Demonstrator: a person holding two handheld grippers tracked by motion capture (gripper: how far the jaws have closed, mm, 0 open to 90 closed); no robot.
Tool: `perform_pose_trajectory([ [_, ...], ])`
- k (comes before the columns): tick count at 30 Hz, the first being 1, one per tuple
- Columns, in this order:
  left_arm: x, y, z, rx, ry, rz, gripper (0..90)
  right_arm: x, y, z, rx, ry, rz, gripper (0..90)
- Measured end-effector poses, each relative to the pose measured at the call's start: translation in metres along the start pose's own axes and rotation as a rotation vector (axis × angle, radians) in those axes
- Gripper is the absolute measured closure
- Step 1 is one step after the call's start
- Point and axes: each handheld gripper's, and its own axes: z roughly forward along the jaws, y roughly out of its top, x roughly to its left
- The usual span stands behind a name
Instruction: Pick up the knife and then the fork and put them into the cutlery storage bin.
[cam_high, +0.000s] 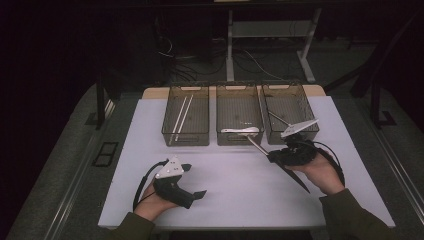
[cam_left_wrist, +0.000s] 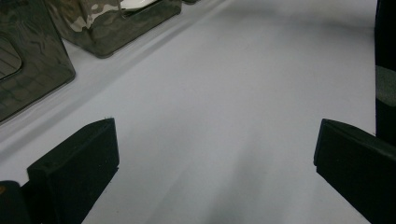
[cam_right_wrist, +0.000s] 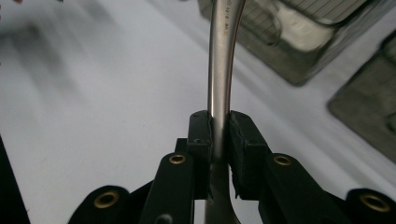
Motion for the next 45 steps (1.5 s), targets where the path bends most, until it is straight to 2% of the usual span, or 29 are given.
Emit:
perform_pose_trajectory([
  [10, 0.000, 0.000, 0.000, 0.002, -0.001, -0.001, 0.0, -0.011, -0.001, -0.020, -0.145, -0.032, 0.034, 79.4],
  [17, 0.001, -0.001, 0.000, 0.003, 0.000, -0.002, 0.0, -0.019, -0.002, -0.029, -0.205, -0.044, 0.060, 79.4],
  [24, 0.002, -0.001, 0.001, 0.002, -0.001, -0.003, 0.0, -0.026, 0.001, -0.035, -0.234, -0.067, 0.073, 79.4],
  [33, 0.003, -0.002, 0.001, 0.006, 0.001, -0.005, 0.0, -0.044, 0.012, -0.042, -0.266, -0.127, 0.089, 79.4],
  [45, 0.004, -0.002, 0.000, -0.002, 0.004, -0.004, 0.0, -0.069, 0.043, -0.050, -0.284, -0.198, 0.099, 79.4],
])
